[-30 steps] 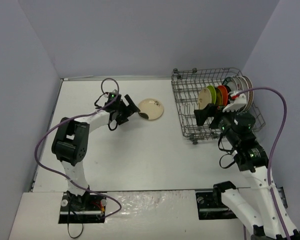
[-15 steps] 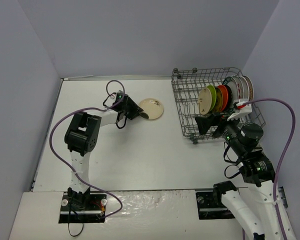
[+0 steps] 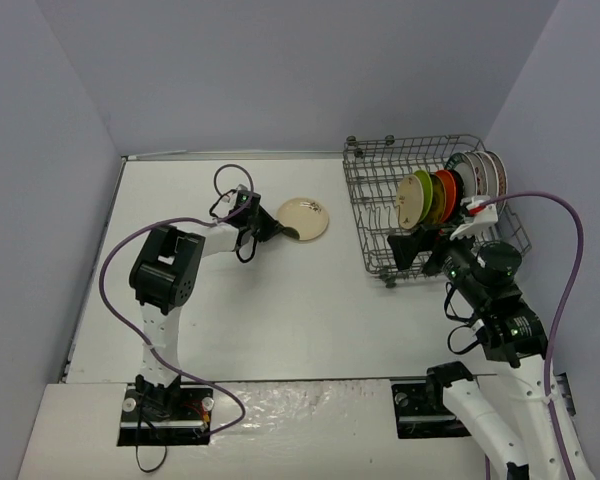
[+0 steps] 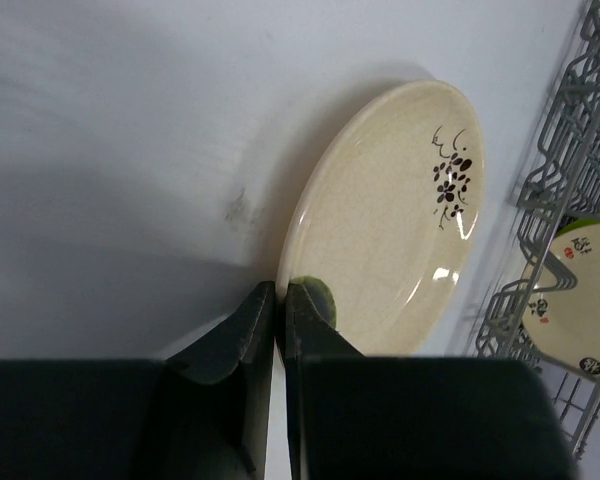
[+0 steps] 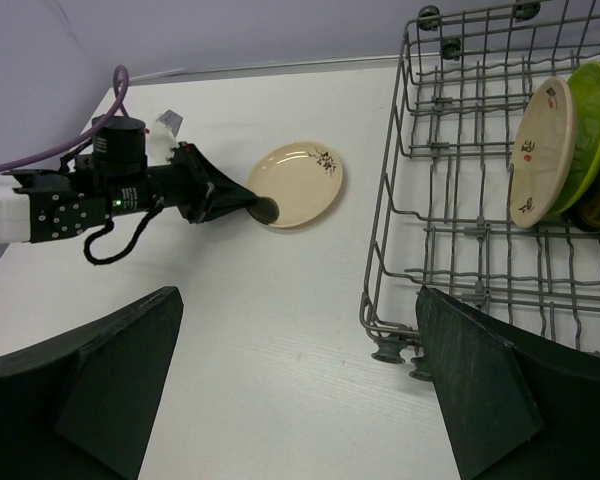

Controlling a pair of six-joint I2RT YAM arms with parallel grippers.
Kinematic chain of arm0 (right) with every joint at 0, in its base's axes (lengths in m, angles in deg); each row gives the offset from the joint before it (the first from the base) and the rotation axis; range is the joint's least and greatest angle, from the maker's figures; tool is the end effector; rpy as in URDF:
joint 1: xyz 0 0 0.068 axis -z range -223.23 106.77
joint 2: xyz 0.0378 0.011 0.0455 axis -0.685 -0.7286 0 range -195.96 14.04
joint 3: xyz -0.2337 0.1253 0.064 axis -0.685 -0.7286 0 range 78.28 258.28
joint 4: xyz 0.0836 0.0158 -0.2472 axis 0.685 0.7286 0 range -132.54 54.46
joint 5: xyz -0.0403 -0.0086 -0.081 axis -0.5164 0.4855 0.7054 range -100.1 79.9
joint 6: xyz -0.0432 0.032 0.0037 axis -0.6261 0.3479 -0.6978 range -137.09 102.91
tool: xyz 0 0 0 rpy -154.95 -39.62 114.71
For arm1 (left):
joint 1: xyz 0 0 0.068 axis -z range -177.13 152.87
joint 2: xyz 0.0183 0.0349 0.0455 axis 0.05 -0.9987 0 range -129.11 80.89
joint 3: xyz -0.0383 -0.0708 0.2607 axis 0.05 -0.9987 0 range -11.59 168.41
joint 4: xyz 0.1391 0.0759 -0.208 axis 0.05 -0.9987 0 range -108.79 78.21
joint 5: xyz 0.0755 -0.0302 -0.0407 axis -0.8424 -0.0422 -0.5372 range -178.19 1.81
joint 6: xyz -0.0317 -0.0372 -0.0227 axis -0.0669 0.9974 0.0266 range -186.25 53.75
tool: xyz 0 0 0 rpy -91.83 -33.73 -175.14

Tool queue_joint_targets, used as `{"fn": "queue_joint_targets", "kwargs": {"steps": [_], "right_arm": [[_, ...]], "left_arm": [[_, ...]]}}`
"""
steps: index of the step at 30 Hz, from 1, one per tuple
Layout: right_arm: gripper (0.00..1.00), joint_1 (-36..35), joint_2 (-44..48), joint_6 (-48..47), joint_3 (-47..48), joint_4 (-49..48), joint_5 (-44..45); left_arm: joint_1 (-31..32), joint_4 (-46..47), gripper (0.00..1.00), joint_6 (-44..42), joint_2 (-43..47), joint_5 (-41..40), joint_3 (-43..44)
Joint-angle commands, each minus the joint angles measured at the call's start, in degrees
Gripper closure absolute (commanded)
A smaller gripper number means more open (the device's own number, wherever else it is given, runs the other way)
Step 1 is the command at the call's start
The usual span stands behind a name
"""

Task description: Load the plates into the dish rack

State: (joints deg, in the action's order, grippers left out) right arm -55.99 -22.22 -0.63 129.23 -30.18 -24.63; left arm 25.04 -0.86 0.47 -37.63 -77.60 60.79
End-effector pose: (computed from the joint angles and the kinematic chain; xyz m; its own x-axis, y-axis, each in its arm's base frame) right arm 0.1319 0.0390 0.3943 -0.0918 0.2604 -0.9611 -0.4506 0.8499 0.2733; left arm 0.4126 -0.1751 0.1475 -0.6795 -0.6981 -0.2256 -0.2888 0.5372 -0.7925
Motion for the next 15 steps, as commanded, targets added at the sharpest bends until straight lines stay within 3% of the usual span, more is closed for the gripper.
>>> {"fn": "queue_joint_targets", "kwargs": {"steps": [1,9,15], "right_arm": [[0.00,-0.3,-5.1,1.2,2.8,-2.7,-3.5],[0.00,-1.1,-16.3,7.5,5.6,-5.4,-12.0],[0.02,-6.7,-23.1,10.5,6.4,-10.7,-11.8]], "left_arm": [[0.3,-3.5,1.00,-5.8,9.4,-1.4,-3.2],[0.8,-5.8,1.00,-12.4,28.9,4.3,-9.9],[2.4,-7.0,1.00,-14.0,39.2,9.6,-12.5]]}}
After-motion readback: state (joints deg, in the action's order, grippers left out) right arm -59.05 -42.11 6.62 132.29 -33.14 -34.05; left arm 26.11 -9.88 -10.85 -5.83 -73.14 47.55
